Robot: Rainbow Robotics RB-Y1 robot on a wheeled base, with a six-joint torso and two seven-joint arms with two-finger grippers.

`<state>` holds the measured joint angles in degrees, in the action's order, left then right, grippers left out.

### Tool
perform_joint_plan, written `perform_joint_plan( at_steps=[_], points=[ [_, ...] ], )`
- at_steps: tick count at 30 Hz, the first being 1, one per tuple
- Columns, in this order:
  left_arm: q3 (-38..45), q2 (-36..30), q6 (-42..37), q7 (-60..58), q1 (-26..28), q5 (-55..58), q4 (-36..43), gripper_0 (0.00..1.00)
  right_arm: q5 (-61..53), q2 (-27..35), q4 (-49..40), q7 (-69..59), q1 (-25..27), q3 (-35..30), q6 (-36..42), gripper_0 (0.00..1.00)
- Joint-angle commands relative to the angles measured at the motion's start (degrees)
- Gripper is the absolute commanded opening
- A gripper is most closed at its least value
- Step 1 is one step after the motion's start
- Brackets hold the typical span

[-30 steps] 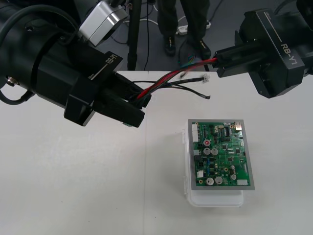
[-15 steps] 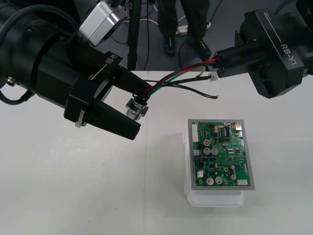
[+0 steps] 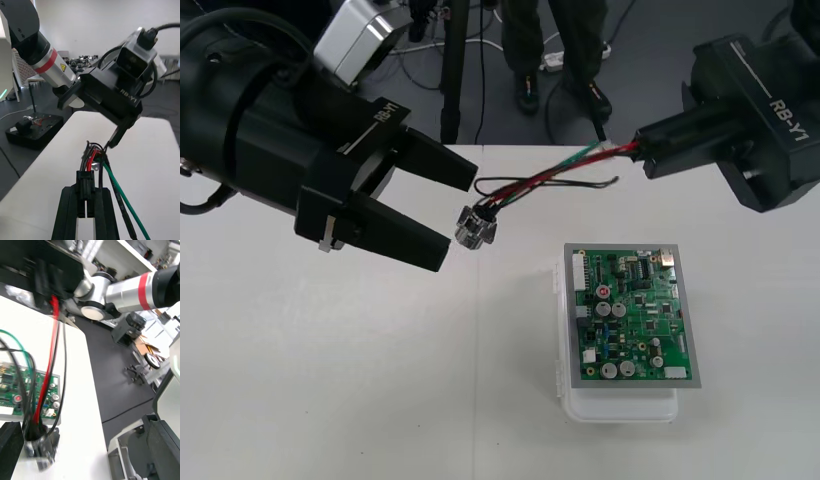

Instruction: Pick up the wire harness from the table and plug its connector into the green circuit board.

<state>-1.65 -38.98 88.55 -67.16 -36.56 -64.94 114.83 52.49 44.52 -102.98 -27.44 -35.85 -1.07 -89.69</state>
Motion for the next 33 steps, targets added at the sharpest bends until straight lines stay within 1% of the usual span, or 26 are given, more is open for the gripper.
perform_joint_plan(
  at_steps=[1,8,17,21,24,26,33],
  points=[
    [5.95,-1.63,-4.0,6.87,5.98,0.07,0.31,0.97,2.35,4.08,-7.59,-6.49,3.76,0.63,2.94,0.0],
    [9.47,-1.63,-8.84,17.15,15.29,2.53,0.31,0.97,7.01,4.08,-14.8,-14.84,6.58,0.63,10.41,0.0],
    [10.08,-1.45,-10.86,27.34,22.41,8.77,0.22,0.97,9.03,3.64,-16.64,-22.75,6.67,0.19,13.67,0.0],
    [9.65,-1.45,-10.86,29.45,23.38,9.39,0.22,0.97,9.03,3.64,-17.43,-25.82,6.67,-1.13,13.75,0.0],
    [8.94,-1.72,-10.86,29.01,22.94,10.18,0.22,0.97,9.03,3.03,-18.58,-28.55,6.67,-2.27,13.75,0.0],
    [8.24,-1.63,-11.3,28.84,21.62,10.18,0.22,0.97,9.03,1.97,-19.28,-30.4,6.93,-2.88,13.84,0.0],
    [4.9,-1.63,-17.19,29.19,18.98,12.73,0.22,0.96,9.56,-0.93,-22.18,-31.19,9.3,-3.76,15.86,0.0]
  ],
)
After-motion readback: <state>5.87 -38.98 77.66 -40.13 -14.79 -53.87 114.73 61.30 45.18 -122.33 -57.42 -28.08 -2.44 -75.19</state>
